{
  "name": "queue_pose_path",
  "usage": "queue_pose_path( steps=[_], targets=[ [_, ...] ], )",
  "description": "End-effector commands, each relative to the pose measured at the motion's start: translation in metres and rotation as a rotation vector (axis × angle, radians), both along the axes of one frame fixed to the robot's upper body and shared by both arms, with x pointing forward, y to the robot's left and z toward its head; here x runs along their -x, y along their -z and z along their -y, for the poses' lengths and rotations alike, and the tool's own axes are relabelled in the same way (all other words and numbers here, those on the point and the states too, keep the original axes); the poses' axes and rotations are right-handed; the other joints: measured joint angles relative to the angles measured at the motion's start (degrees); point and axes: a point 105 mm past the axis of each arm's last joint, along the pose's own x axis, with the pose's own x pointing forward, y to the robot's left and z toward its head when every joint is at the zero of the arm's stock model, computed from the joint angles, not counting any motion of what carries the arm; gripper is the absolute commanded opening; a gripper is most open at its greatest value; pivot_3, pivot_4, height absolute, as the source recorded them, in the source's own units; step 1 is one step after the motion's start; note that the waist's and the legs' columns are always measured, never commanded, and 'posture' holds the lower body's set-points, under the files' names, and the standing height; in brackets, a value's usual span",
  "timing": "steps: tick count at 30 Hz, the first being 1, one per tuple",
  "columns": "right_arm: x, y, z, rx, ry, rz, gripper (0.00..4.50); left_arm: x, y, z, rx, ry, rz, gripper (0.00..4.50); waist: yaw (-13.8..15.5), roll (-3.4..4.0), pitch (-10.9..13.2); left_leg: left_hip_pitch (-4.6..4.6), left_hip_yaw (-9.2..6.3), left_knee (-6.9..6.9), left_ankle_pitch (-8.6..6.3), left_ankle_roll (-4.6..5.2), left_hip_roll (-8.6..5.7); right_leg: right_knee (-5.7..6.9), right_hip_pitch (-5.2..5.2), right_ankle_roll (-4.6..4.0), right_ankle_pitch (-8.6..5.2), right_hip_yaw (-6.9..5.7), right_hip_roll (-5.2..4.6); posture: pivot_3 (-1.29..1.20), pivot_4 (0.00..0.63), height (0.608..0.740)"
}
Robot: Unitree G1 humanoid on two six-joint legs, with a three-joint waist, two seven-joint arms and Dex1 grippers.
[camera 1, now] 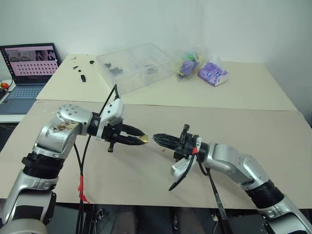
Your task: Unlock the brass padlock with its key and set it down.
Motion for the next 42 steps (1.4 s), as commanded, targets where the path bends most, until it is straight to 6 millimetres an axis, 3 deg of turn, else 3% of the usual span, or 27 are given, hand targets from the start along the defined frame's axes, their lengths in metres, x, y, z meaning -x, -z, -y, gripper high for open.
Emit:
queue_pose_path(
  steps=[1,9,16,20,24,27,30,34,37,38,42],
  targets=[
    [0.009,-0.011,-0.004,-0.021,-0.038,0.041,0.08,-0.004,-0.013,0.006,0.024,0.000,0.059,0.84,0.0,0.00,0.0,0.00,0.00,0.00,0.00,0.00,0.00,0.00,-0.01,0.00,0.00,0.00,0.00,0.00,0.150,0.726],
    [0.010,-0.010,-0.006,-0.028,-0.043,-0.018,0.08,-0.004,-0.012,0.009,0.031,-0.001,0.067,0.84,0.0,0.00,0.0,0.00,0.00,0.00,0.00,0.00,0.00,0.01,0.00,0.00,0.00,0.01,0.02,0.00,0.150,0.726],
    [0.011,0.001,-0.010,-0.016,-0.043,-0.419,0.08,-0.006,-0.012,0.010,0.038,-0.015,0.075,0.84,0.0,0.00,0.0,0.04,-0.04,0.00,0.01,0.01,0.01,0.02,0.06,0.00,0.01,0.03,0.05,0.00,0.150,0.726],
    [0.001,-0.009,-0.007,-0.106,-0.010,-0.648,0.08,-0.007,-0.013,0.010,0.043,-0.020,0.077,0.84,0.0,0.00,0.0,0.04,-0.05,0.00,0.01,0.02,0.02,0.03,0.08,0.01,0.02,0.04,0.06,0.00,0.150,0.726],
    [-0.004,-0.006,-0.001,-0.134,0.027,-0.820,0.08,-0.007,-0.013,0.010,0.042,-0.022,0.077,0.84,0.0,0.00,0.0,0.08,-0.06,0.00,0.01,0.02,0.04,0.06,0.09,0.00,0.02,0.02,0.08,0.00,0.150,0.726],
    [-0.027,-0.008,0.017,-0.129,0.146,-0.711,0.08,-0.007,-0.013,0.010,0.040,-0.024,0.078,0.84,0.1,0.00,0.0,0.07,-0.05,0.00,0.01,0.02,0.03,0.05,0.08,-0.01,0.01,0.02,0.07,0.00,0.150,0.726],
    [-0.037,-0.005,0.030,-0.097,0.205,-0.601,0.08,-0.007,-0.013,0.009,0.038,-0.028,0.080,0.84,0.2,0.00,0.0,0.07,-0.02,0.00,0.01,0.01,0.01,0.04,0.08,0.00,0.01,0.02,0.05,0.00,0.150,0.726],
    [-0.034,-0.008,0.028,-0.064,0.180,-0.416,1.19,-0.007,-0.014,0.008,0.037,-0.030,0.081,0.84,0.0,0.00,0.0,0.07,-0.02,0.00,0.01,0.01,0.01,0.05,0.03,-0.02,-0.01,0.02,0.06,0.00,0.150,0.726],
    [-0.026,-0.013,0.020,-0.025,0.120,-0.235,2.33,-0.007,-0.014,0.008,0.036,-0.030,0.081,0.84,-0.2,0.00,0.0,0.06,-0.02,0.00,0.01,0.01,0.03,0.08,-0.01,-0.04,-0.02,0.04,0.09,0.00,0.150,0.726],
    [-0.024,-0.012,0.018,-0.020,0.102,-0.209,2.53,-0.007,-0.014,0.008,0.037,-0.030,0.081,0.84,-0.2,0.00,0.0,0.07,-0.02,0.00,0.01,0.01,0.03,0.08,-0.01,-0.03,-0.02,0.04,0.10,0.00,0.150,0.726],
    [-0.014,-0.019,0.007,-0.052,0.040,-0.106,2.53,-0.009,-0.015,0.008,0.036,-0.033,0.085,0.84,-0.1,0.00,0.0,0.07,-0.02,0.00,0.01,0.01,0.02,0.08,0.01,-0.02,-0.01,0.05,0.09,0.00,0.150,0.726]
  ],
)
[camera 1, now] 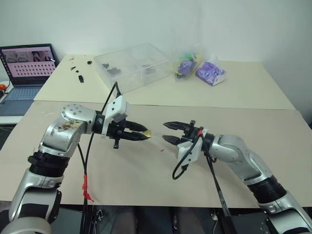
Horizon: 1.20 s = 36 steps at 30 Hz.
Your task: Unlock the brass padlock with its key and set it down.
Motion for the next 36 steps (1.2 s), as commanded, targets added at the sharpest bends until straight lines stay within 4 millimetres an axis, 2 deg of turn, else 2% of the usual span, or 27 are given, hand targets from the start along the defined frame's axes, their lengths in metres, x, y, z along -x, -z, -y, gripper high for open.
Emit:
queue_pose_path(
  steps=[1,12,31,34,36],
  targets=[
    [0.0093,-0.0169,-0.0094,-0.037,-0.063,0.129,2.53,-0.0014,-0.0153,0.0005,0.005,0.010,0.063,0.84,0.0,0.00,0.0,0.00,0.00,0.00,0.00,0.00,0.00,0.00,0.01,0.00,0.00,0.00,0.00,0.00,0.150,0.726],
    [0.0120,-0.0212,-0.0173,-0.026,-0.093,0.210,2.53,-0.0033,-0.0171,0.0018,0.011,0.007,0.069,0.84,0.0,0.00,0.0,0.00,0.00,0.00,0.00,0.00,0.00,0.00,0.01,0.00,0.00,0.02,0.00,0.00,0.150,0.726],
    [0.0121,-0.0201,-0.0185,-0.025,-0.090,0.207,2.53,-0.0024,-0.0161,0.0016,0.006,0.013,0.066,0.84,0.0,0.00,0.0,0.00,0.00,0.00,0.01,0.00,0.00,0.00,0.01,0.00,0.00,0.02,0.00,0.00,0.150,0.726],
    [0.0118,-0.0208,-0.0178,-0.026,-0.088,0.210,1.82,-0.0027,-0.0158,0.0018,0.005,0.013,0.064,0.84,0.0,0.00,0.0,0.00,0.00,0.00,0.01,0.00,0.00,0.00,0.01,0.00,0.00,0.02,0.00,0.00,0.150,0.726],
    [0.0117,-0.0209,-0.0177,-0.027,-0.087,0.209,1.07,-0.0028,-0.0157,0.0019,0.004,0.013,0.064,0.84,0.0,0.00,0.0,0.00,0.00,0.00,0.01,0.00,0.00,0.00,0.01,0.00,0.00,0.02,0.00,0.00,0.150,0.726]
  ],
)
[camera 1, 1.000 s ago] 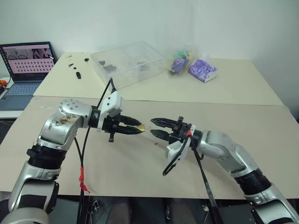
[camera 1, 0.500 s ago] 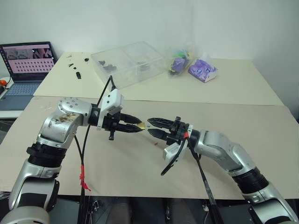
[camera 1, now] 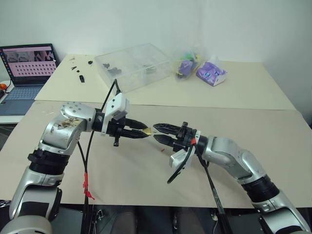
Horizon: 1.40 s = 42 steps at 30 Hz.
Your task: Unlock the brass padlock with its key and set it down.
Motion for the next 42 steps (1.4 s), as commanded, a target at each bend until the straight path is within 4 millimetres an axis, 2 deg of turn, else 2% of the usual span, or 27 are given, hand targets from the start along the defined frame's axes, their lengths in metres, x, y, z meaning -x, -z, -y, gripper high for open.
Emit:
queue_pose_path(
  steps=[1,3,4,11,14,19,24,31,34,38,40,41,42],
  targets=[
    [0.003,-0.015,-0.001,-0.031,-0.018,0.052,0.75,0.001,-0.011,0.002,0.001,0.018,0.053,0.84,0.0,0.00,0.0,0.00,0.00,0.00,0.00,0.00,0.00,0.00,0.00,0.00,0.00,0.00,0.00,0.00,0.150,0.726],
    [0.003,-0.015,-0.001,-0.032,-0.018,0.052,0.08,0.000,-0.011,0.002,0.003,0.017,0.052,0.84,0.0,0.00,0.0,0.00,0.00,0.00,0.00,0.00,0.00,0.00,0.00,0.00,0.00,0.00,0.00,0.00,0.150,0.726],
    [0.003,-0.015,-0.001,-0.032,-0.018,0.052,0.03,0.000,-0.011,0.002,0.003,0.017,0.052,0.84,0.0,0.00,0.0,0.00,0.00,0.00,0.00,0.00,0.00,0.00,0.00,0.00,0.00,0.00,0.00,0.00,0.150,0.726],
    [0.004,-0.018,-0.003,-0.048,-0.016,0.020,0.03,0.000,-0.012,0.003,0.006,0.017,0.056,0.84,0.0,0.00,0.0,0.00,0.00,0.00,0.00,0.00,0.00,0.00,0.00,0.00,0.00,0.00,0.00,0.00,0.150,0.726],
    [0.001,-0.023,-0.005,-0.103,-0.004,-0.070,0.03,-0.001,-0.011,0.003,0.007,0.016,0.058,0.84,0.0,0.00,0.0,0.00,0.00,0.00,0.00,0.00,0.00,0.00,0.00,0.00,0.00,0.00,0.00,0.00,0.150,0.726],
    [-0.001,-0.016,-0.008,-0.151,-0.002,-0.368,0.03,0.000,-0.011,0.004,0.008,0.018,0.059,0.84,0.0,0.00,0.0,0.00,-0.02,0.00,0.00,0.00,0.01,0.00,0.03,0.00,0.01,0.01,0.02,0.00,0.150,0.726],
    [0.000,-0.018,-0.011,-0.208,-0.009,-0.615,0.03,0.001,-0.012,0.004,0.011,0.018,0.058,0.84,0.0,0.00,0.0,0.00,-0.03,0.00,0.00,0.00,0.01,0.02,0.04,0.01,0.02,0.01,0.02,0.00,0.150,0.726],
    [-0.001,-0.024,-0.012,-0.242,-0.008,-0.720,0.03,0.002,-0.011,0.003,0.010,0.018,0.056,0.84,0.1,0.00,0.0,0.00,-0.03,0.00,0.00,0.00,0.02,0.02,0.03,0.01,0.02,-0.01,0.03,0.00,0.150,0.726],
    [-0.001,-0.027,-0.011,-0.244,-0.003,-0.697,0.79,0.002,-0.011,0.003,0.011,0.017,0.056,0.84,0.1,0.00,0.0,0.00,-0.02,0.00,0.00,0.00,0.02,0.02,0.02,0.01,0.01,-0.01,0.02,0.00,0.150,0.726],
    [-0.002,-0.030,-0.011,-0.226,0.014,-0.586,2.24,0.002,-0.011,0.003,0.011,0.018,0.055,0.84,0.1,0.00,0.0,0.00,-0.02,0.00,0.00,0.00,0.02,0.01,0.01,0.01,0.01,-0.01,0.03,0.00,0.150,0.726],
    [-0.003,-0.029,-0.010,-0.188,0.025,-0.504,2.73,0.002,-0.011,0.003,0.011,0.017,0.055,0.84,0.1,0.00,0.0,0.00,-0.02,0.00,0.00,0.00,0.01,0.02,0.01,0.01,0.01,-0.01,0.02,0.00,0.150,0.726],
    [-0.004,-0.029,-0.009,-0.181,0.029,-0.467,3.19,0.002,-0.011,0.003,0.011,0.017,0.055,0.84,0.1,0.00,0.0,0.00,-0.01,0.00,0.00,0.00,0.01,0.01,0.00,0.01,0.01,0.00,0.02,0.00,0.150,0.726],
    [-0.006,-0.026,-0.005,-0.159,0.049,-0.411,3.19,0.002,-0.011,0.003,0.011,0.016,0.056,0.84,0.1,0.00,0.0,0.00,-0.01,0.00,0.00,0.00,0.01,0.01,0.00,0.02,0.01,-0.01,0.02,0.00,0.150,0.726]
  ],
)
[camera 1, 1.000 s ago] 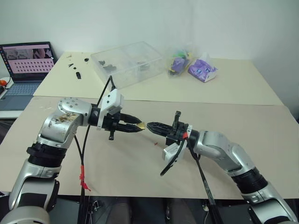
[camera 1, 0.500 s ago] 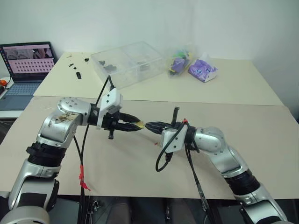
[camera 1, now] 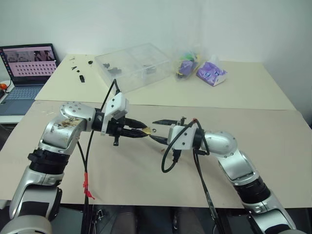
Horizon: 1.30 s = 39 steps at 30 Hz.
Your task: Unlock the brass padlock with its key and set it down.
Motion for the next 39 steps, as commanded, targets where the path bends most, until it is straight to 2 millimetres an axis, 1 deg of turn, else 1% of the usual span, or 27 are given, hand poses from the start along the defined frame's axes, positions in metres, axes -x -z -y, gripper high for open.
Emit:
queue_pose_path(
  steps=[1,3,5,7,9,13,17,22,37,39],
  targets=[
    [-0.002,-0.011,0.006,0.050,0.014,0.232,3.19,0.004,-0.012,0.004,0.011,0.027,0.057,0.84,0.0,0.00,0.0,0.00,0.00,0.00,0.00,0.00,0.00,0.00,0.00,0.00,0.00,0.00,0.00,0.00,0.150,0.726],
    [-0.003,-0.007,0.010,0.117,0.010,0.356,3.19,0.003,-0.012,0.004,0.011,0.026,0.058,0.84,0.0,0.00,0.0,0.00,0.01,0.00,0.00,0.00,0.00,-0.01,0.00,0.00,0.00,0.00,-0.01,0.00,0.150,0.726],
    [-0.001,-0.004,0.010,0.147,-0.006,0.436,3.19,0.003,-0.012,0.004,0.012,0.026,0.059,0.84,0.1,0.00,0.0,0.00,0.01,0.00,0.00,0.00,-0.02,-0.01,-0.01,0.00,-0.01,0.00,-0.02,0.00,0.150,0.726],
    [0.002,-0.002,0.008,0.180,-0.036,0.568,3.19,0.003,-0.013,0.004,0.013,0.025,0.060,0.84,0.0,0.00,0.0,0.00,0.02,0.00,0.00,0.00,-0.01,-0.01,-0.02,-0.01,-0.01,0.00,-0.02,0.00,0.150,0.726],
    [0.005,0.000,0.006,0.185,-0.064,0.636,3.19,0.002,-0.013,0.004,0.014,0.022,0.062,0.84,0.0,0.00,0.0,0.00,0.02,0.00,0.00,0.00,-0.02,0.00,-0.04,-0.02,-0.02,0.01,-0.02,0.00,0.150,0.726],
    [0.009,0.002,-0.001,0.169,-0.102,0.673,3.19,0.001,-0.014,0.004,0.015,0.019,0.066,0.84,-0.1,0.00,0.0,0.00,0.02,0.00,0.00,0.00,-0.01,0.00,-0.03,-0.02,-0.02,0.02,-0.01,0.00,0.150,0.726],
    [0.009,-0.001,-0.008,0.166,-0.114,0.703,3.19,0.001,-0.014,0.004,0.014,0.016,0.068,0.84,-0.1,0.00,0.0,0.00,0.02,0.00,0.01,0.00,-0.01,0.01,-0.02,-0.01,-0.01,0.03,-0.01,0.00,0.150,0.726],
    [0.006,0.000,-0.008,0.168,-0.112,0.701,3.19,0.001,-0.015,0.004,0.015,0.015,0.070,0.84,0.0,0.00,0.0,0.00,0.01,0.00,0.01,0.00,-0.01,0.00,-0.01,-0.02,-0.01,0.02,-0.01,0.00,0.150,0.726],
    [0.008,0.005,-0.014,0.182,-0.133,0.682,3.19,-0.001,-0.016,0.005,0.018,0.009,0.082,0.84,-0.1,0.00,0.0,0.00,0.01,0.00,0.01,0.00,-0.01,0.00,0.00,-0.02,-0.01,0.03,0.00,0.00,0.150,0.726],
    [0.007,0.006,-0.013,0.185,-0.132,0.675,2.68,-0.001,-0.016,0.004,0.018,0.010,0.083,0.84,-0.1,0.00,0.0,0.00,0.01,0.00,0.01,0.01,-0.01,0.00,0.00,-0.02,-0.01,0.03,0.00,0.00,0.150,0.726]
  ],
)
